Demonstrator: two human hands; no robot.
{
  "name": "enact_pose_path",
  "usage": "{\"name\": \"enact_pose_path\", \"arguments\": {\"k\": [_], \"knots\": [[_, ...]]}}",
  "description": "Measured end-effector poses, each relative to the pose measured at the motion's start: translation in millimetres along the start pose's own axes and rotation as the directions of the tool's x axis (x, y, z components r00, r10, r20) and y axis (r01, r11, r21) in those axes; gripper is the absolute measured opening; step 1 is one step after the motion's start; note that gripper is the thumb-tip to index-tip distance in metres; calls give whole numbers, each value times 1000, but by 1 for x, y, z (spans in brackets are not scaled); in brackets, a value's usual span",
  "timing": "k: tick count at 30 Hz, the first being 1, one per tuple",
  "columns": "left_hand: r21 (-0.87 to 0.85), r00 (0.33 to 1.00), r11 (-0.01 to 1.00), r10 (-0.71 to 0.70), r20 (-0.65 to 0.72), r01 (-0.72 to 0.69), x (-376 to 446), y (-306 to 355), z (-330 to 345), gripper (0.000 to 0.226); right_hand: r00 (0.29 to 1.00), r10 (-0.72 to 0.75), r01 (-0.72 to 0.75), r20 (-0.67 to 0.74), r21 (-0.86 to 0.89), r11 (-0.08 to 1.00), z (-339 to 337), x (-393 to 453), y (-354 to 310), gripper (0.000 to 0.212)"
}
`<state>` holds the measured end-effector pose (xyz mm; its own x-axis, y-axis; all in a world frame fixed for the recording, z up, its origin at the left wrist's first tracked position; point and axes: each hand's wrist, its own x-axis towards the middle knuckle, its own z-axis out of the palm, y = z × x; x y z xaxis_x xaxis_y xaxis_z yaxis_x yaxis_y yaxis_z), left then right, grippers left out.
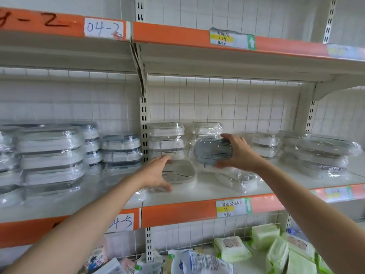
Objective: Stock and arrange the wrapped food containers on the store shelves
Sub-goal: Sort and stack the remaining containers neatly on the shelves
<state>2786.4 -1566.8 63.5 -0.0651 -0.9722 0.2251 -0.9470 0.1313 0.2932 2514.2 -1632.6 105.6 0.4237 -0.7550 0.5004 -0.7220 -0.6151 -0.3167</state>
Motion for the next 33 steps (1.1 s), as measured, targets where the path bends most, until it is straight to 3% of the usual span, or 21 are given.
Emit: {"name": "enact_pose_path", "arguments": {"k": [2,5,8,12,16,18,21,29,31,33], "knots": [[-22,996,998,-51,79,52,-5,-12,-3,108,997,18,-28,72,142,989,7,0,-7,92],[-24,987,996,-77,140,81,-12,-28,-8,102,958,113,-223,265,436,872,24,-3,-11,79],[-26,986,997,-74,149,79,-18,-37,-13,101,926,171,-284,337,322,903,38,-4,-2,78],[-14,980,995,-97,172,101,-20,-41,-15,105,932,232,-220,279,-72,973,28,-3,18,79],[-65,988,997,-19,151,29,-17,-43,-13,99,905,160,-177,395,6,984,24,-2,13,70],[-89,989,996,-3,147,16,-15,-44,-13,100,884,121,-102,451,-66,993,30,1,7,64],[-69,989,998,6,151,5,-15,-42,-11,103,897,121,-70,425,-135,988,36,5,9,55],[-36,990,999,-17,141,22,-20,-30,-11,102,907,147,-169,395,20,985,49,5,19,53],[-19,989,999,-24,144,26,-22,-33,-12,102,890,178,-189,420,-14,982,53,6,16,62],[-6,989,999,-39,140,40,-25,-37,-13,100,901,206,-153,382,-163,975,52,9,14,83]]}}
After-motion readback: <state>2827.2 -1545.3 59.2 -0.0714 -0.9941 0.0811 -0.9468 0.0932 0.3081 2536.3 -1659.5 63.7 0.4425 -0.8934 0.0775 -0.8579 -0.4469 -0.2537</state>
